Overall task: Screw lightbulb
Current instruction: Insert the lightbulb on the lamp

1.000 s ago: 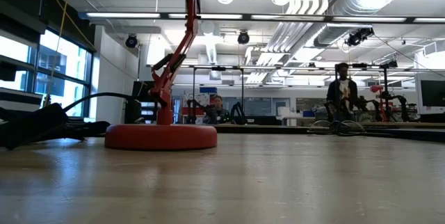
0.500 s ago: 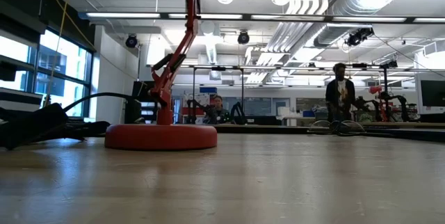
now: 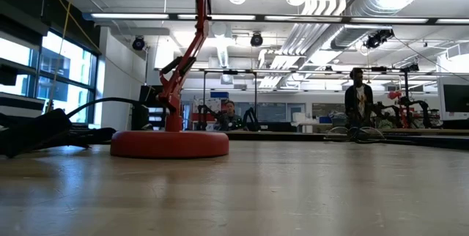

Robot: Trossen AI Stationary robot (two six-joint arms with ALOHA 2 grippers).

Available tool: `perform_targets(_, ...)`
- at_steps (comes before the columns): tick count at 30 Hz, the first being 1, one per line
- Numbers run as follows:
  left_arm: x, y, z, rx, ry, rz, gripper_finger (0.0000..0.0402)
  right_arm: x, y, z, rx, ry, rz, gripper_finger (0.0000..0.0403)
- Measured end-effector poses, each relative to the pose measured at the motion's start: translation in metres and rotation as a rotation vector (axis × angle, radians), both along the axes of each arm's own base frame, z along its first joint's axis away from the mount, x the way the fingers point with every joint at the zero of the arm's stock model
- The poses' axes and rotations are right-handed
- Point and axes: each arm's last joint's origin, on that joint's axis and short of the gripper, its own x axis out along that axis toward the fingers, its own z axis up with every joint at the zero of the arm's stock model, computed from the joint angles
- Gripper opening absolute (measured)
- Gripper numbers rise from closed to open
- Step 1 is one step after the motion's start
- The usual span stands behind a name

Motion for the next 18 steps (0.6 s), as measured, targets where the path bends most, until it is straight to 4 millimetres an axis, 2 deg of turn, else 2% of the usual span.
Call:
perform_targets(9,0.000,0.002,0.000,-0.057,-0.002,0.052,0.0000,0.015,0.000,-0.007,-0.036,-0.006,-0.004,0.0248)
perform_targets(18,0.001,0.002,0.000,-0.113,-0.007,0.075,0.0000,0.015,0.000,-0.005,-0.033,-0.031,-0.019,0.0248)
